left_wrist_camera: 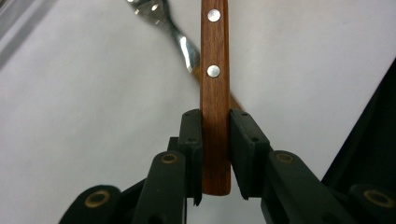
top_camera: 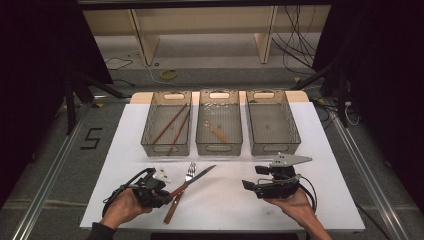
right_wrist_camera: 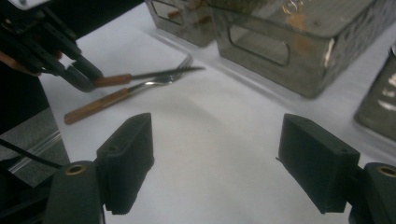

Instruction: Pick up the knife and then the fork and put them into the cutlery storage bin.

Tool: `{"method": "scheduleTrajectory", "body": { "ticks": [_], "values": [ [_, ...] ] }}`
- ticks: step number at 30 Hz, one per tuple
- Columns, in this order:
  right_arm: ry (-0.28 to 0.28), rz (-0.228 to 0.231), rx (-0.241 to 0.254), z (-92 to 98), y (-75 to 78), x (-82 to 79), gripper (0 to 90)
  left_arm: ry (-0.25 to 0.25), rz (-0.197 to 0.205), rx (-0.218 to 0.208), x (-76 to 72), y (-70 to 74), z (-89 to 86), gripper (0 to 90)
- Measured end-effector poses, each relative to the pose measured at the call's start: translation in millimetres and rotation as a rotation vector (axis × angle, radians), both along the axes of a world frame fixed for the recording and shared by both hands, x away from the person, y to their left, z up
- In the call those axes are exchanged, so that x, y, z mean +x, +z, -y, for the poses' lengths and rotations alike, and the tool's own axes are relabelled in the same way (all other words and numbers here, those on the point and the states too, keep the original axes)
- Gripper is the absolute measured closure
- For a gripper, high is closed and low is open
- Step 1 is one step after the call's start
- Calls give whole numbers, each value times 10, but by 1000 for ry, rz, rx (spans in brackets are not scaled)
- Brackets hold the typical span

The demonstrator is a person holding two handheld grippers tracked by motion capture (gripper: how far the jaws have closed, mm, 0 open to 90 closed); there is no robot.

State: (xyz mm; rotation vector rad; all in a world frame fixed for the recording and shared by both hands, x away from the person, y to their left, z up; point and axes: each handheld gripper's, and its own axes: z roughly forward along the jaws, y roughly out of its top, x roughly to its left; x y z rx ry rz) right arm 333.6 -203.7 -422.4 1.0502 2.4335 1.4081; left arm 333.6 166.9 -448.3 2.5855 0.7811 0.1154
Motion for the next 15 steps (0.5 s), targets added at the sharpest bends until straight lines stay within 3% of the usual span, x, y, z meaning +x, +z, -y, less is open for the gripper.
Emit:
{"method": "scheduleTrajectory", "body": {
  "ticks": [9,15],
  "values": [
    [127,75,-24,-281,160,-46,277,-112,3,8,81,76,358,751],
    [193,106,-91,-470,152,-49,293,-182,-6,7,120,108,551,751]
  ]
}}
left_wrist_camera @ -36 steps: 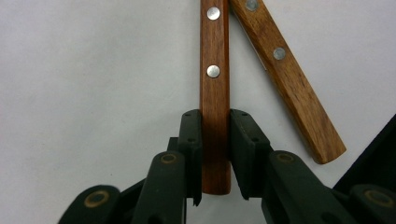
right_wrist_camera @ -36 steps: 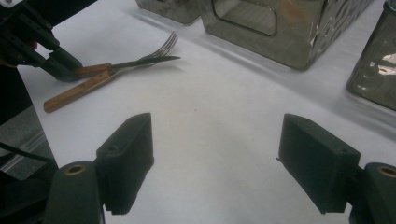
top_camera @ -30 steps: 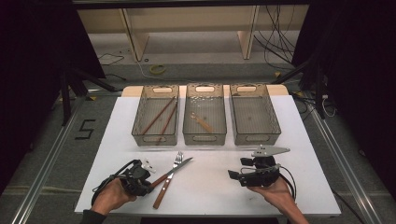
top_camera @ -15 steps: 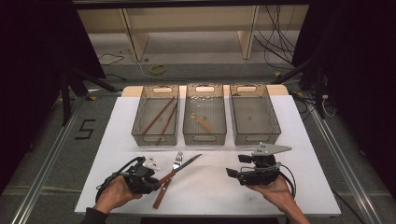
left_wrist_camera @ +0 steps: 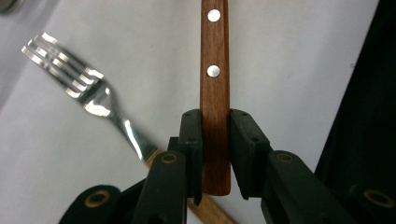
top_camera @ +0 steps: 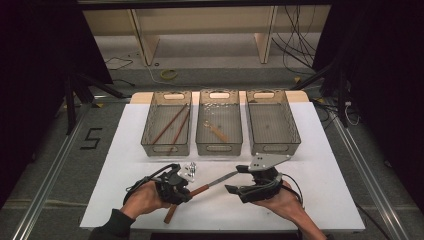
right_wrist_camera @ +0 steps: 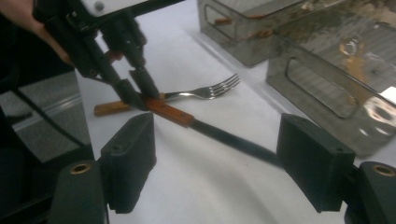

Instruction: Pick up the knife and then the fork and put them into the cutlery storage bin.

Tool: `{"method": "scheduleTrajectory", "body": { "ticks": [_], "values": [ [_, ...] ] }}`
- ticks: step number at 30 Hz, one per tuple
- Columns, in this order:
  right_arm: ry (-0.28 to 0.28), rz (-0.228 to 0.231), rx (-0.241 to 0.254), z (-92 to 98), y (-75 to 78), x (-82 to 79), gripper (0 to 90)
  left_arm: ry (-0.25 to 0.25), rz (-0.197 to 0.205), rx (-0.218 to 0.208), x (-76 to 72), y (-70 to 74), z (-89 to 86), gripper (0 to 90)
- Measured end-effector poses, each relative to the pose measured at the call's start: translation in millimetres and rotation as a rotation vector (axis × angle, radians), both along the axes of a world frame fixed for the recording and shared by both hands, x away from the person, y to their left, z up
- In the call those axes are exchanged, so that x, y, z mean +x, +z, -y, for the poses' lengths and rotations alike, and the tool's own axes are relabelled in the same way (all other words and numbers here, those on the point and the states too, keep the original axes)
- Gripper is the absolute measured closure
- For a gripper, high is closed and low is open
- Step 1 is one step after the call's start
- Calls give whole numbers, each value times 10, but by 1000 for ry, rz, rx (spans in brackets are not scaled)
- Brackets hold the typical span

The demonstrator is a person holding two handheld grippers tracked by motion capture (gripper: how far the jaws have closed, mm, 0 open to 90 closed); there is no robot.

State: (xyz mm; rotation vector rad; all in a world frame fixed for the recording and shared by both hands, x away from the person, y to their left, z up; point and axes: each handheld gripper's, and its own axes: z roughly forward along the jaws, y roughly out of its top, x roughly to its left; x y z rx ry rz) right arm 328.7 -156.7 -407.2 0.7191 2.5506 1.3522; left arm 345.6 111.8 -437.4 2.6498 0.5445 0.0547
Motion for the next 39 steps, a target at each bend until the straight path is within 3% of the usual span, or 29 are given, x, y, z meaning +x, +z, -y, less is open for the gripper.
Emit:
{"method": "scheduleTrajectory", "body": {
  "ticks": [11,20,27,30,35,36,39],
  "values": [
    [147,74,-186,-271,-131,-72,336,-108,-5,16,-40,80,297,751],
    [214,89,-317,-358,-227,-116,389,-175,-15,29,-89,129,452,751],
    [266,148,-366,-398,-296,-155,449,-201,-28,30,-100,122,477,750],
    [277,133,-394,-413,-318,-196,477,-208,-33,28,-103,126,474,750],
    [289,137,-415,-443,-347,-230,529,-221,-45,30,-112,137,483,750],
    [301,158,-421,-443,-355,-222,542,-226,-47,33,-111,137,486,750],
    [301,150,-437,-457,-366,-250,570,-233,-55,28,-116,143,492,750]
  ]
}}
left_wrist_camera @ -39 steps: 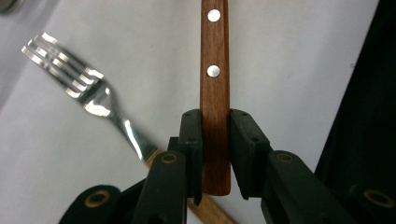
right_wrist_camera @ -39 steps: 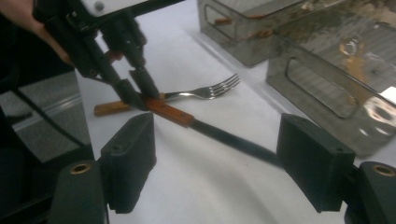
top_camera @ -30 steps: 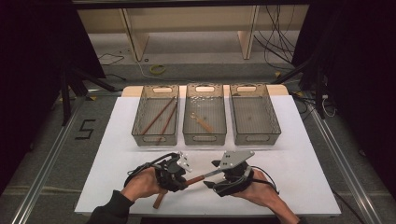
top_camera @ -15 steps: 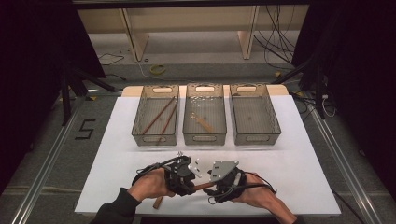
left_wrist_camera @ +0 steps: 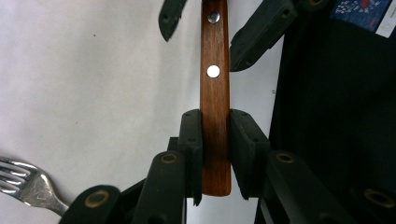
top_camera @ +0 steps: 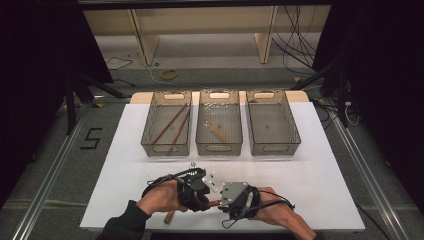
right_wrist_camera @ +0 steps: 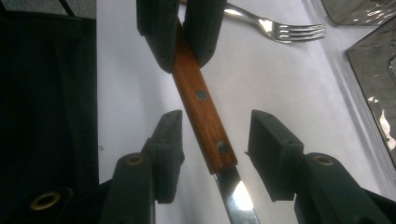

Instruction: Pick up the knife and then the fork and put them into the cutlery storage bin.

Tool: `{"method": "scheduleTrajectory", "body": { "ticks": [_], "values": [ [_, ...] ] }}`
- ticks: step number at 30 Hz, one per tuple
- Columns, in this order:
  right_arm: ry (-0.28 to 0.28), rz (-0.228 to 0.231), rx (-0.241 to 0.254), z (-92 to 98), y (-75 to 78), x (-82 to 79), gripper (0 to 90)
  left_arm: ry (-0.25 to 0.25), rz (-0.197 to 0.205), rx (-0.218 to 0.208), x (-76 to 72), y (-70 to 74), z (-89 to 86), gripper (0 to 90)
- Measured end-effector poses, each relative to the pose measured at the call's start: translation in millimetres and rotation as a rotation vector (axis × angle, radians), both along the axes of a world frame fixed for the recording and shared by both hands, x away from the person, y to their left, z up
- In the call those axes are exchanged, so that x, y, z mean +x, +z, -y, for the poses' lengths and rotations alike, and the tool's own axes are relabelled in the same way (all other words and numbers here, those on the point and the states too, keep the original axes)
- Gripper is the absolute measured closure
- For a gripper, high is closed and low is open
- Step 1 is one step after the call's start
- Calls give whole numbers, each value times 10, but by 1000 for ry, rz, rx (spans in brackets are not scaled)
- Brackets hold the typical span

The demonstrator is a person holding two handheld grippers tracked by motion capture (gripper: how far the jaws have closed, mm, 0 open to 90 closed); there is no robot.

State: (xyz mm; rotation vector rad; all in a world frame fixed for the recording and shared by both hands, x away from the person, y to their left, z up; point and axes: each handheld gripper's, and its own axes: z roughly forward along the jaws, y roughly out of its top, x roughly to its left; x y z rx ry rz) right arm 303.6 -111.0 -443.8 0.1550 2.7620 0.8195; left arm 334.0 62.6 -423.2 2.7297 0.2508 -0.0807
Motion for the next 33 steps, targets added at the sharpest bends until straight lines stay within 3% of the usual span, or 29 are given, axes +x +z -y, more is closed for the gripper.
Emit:
{"method": "scheduleTrajectory", "body": {
  "ticks": [6,7,10,13,18,19,23,24,27,30,32,33],
  "values": [
    [8,11,-7,-20,-12,-30,639,-12,-14,-9,-1,16,0,750],
    [23,40,-6,-22,-21,-17,653,-12,-17,-12,-2,17,-1,749],
    [40,49,-17,-26,-31,-29,697,-16,-22,-11,-2,18,-5,749],
    [54,38,-33,-26,-38,-37,713,-21,-32,-9,5,10,-2,748],
    [96,59,-59,-31,-64,-52,766,-1,-20,-39,33,24,-25,717],
    [97,39,-67,-37,-73,-65,773,19,-26,-57,35,30,-33,712],
    [92,20,-51,-20,-61,-39,775,20,-23,-76,44,44,-52,704],
    [95,35,-58,-11,-52,-33,776,33,-25,-83,49,44,-50,674],
    [76,11,-52,10,-28,-45,776,50,-28,-90,51,55,-67,583],
    [53,8,-49,42,-3,-27,776,97,4,-105,68,80,-110,433],
    [48,36,-48,71,7,10,776,140,21,-132,96,103,-157,360],
    [33,12,-54,90,13,3,776,155,25,-146,108,115,-186,340]
  ]
}}
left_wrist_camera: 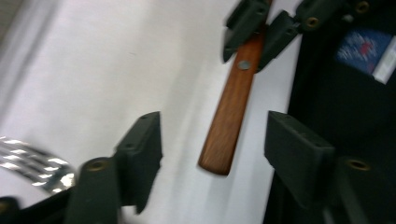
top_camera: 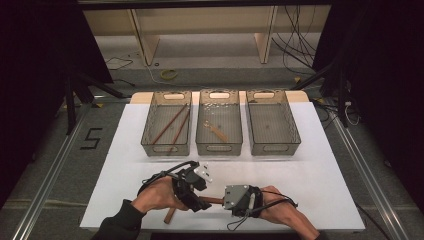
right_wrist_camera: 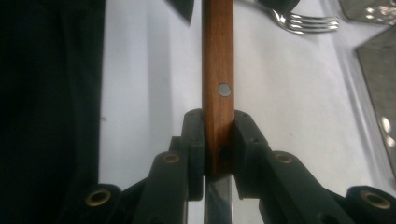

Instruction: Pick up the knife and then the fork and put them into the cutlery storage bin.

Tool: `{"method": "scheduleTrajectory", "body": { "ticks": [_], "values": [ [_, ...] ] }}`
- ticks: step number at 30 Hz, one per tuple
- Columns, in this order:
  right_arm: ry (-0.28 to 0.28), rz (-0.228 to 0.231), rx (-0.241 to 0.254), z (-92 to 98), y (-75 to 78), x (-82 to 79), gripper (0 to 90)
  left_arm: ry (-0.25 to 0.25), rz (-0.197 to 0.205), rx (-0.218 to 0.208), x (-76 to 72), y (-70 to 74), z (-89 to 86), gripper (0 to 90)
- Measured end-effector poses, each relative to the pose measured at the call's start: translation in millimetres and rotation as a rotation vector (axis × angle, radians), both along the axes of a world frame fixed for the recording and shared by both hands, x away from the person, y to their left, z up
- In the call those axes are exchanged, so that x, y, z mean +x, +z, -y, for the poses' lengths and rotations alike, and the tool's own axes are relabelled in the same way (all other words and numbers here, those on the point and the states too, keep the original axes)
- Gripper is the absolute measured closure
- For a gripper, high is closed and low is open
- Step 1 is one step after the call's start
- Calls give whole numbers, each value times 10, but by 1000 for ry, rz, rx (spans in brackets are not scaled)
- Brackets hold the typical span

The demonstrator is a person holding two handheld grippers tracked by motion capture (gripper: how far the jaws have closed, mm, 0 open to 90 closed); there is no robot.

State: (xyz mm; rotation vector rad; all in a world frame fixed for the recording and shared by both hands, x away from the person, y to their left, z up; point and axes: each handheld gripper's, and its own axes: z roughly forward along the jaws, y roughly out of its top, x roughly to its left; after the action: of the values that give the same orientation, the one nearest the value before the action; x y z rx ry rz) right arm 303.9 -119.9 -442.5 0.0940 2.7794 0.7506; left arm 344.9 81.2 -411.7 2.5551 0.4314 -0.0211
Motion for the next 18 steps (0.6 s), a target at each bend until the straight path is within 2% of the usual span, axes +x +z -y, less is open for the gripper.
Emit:
{"method": "scheduleTrajectory", "body": {
  "ticks": [3,7,9,10,11,14,18],
  "values": [
    [-25,17,3,62,18,49,776,56,38,-45,19,27,-89,275],
    [-59,37,20,163,29,128,775,121,70,-108,25,44,-192,244],
    [-71,42,6,223,42,177,775,148,65,-129,34,41,-242,239],
    [-97,42,21,244,43,199,775,159,65,-135,39,36,-266,232],
    [-109,40,14,279,54,228,775,182,64,-143,40,27,-289,225],
    [-154,50,44,362,89,319,775,245,63,-161,57,-25,-363,215],
    [-243,43,91,475,176,440,775,330,70,-195,74,-106,-476,208]
  ]
}}
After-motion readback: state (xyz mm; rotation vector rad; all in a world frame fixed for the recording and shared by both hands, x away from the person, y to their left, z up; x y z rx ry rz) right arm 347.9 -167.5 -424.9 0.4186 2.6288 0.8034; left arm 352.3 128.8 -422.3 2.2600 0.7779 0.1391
